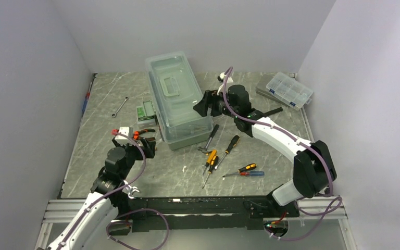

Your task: Pack the tool kit

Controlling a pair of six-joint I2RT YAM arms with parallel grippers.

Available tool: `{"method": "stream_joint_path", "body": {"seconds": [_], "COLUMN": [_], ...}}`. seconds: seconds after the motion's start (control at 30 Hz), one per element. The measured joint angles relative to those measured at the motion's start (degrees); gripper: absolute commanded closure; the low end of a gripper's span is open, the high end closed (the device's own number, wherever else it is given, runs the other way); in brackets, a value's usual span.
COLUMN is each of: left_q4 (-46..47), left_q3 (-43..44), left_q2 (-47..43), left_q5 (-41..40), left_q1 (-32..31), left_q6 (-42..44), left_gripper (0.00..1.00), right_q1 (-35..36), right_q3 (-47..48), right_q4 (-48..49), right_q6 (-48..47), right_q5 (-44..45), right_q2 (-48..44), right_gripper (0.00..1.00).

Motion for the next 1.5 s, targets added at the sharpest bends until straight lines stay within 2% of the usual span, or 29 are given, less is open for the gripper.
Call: {"method": "stream_joint_path", "body": {"seconds": [0.07,0.13,0.33,0.53,0.63,0.83,0.97,1.33,1.5], "left_q4": [-2.4,-4.4,-10.2,-17.1,-19.7,-25.8,-31.9,-35.5,-35.5], "left_q3": [2.5,5.8,16.8,28.2,31.9,36.0,39.5,39.3,39.3], "left_q2": [2.4,4.6,7.0,9.4,10.5,11.0,12.6,12.6,13.0], "left_q5": [0.5,1.4,2.6,3.2,4.2,4.9,2.4,1.6,1.4], "left_q1": [0.0,0.0,0.0,0.1,0.8,4.7,6.8,8.2,8.5], "left_q6": [-1.7,-3.6,-8.7,-9.7,-9.7,-8.0,-5.6,-3.2,-2.3], "left_gripper": [0.01,0.01,0.01,0.00,0.01,0.01,0.01,0.01,0.01], "right_q1": [0.2,0.3,1.3,2.4,4.7,10.0,11.6,12.0,12.3], "right_q3": [0.3,2.4,16.7,33.5,42.1,55.5,62.2,72.5,74.1], "right_q4": [-1.3,-5.0,-21.3,-26.1,-28.6,-33.5,-35.3,-40.0,-39.1], "right_q6": [0.2,0.1,-0.7,-0.1,1.4,4.5,7.5,11.2,12.1], "right_q5": [0.0,0.0,2.6,2.8,3.2,5.0,6.1,14.6,13.2], "right_q2": [-0.3,-0.3,1.4,9.0,16.3,29.6,36.0,42.6,44.3], "right_gripper": [0.23,0.18,0.15,0.17,0.18,0.19,0.19,0.20,0.20]}}
